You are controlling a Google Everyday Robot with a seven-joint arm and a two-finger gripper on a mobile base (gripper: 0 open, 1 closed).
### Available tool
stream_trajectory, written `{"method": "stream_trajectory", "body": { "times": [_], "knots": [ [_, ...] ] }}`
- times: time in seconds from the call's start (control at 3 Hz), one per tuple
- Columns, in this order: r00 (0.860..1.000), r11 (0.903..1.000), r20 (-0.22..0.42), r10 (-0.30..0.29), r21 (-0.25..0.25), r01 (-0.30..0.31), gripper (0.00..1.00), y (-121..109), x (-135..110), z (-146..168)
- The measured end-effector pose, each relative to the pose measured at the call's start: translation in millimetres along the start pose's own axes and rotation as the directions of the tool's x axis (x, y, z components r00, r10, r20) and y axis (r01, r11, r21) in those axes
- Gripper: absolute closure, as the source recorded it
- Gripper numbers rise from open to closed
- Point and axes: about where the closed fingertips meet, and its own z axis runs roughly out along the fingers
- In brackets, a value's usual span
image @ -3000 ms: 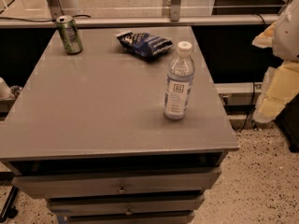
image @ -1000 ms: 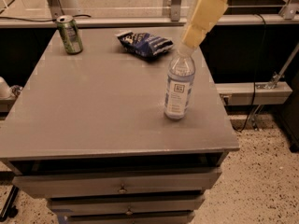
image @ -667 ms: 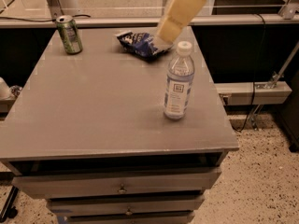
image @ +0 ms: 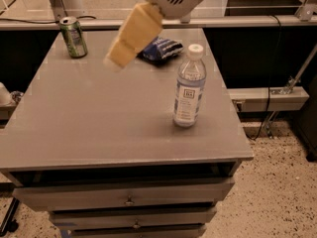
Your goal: Pick green can
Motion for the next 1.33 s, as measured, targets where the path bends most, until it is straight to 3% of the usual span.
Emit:
{"method": "stream_trajectory", "body": {
  "times": [0.33,0.67,1.33],
  "knots": [
    [0.997,0.9994,0.072,0.018,-0.032,-0.015,0.00,20,-14,44],
    [0.988,0.9961,0.155,0.025,-0.088,-0.011,0.00,26,-22,78],
    [0.980,0.9969,0.196,0.020,-0.079,-0.004,0.00,39,-18,72]
  ]
}}
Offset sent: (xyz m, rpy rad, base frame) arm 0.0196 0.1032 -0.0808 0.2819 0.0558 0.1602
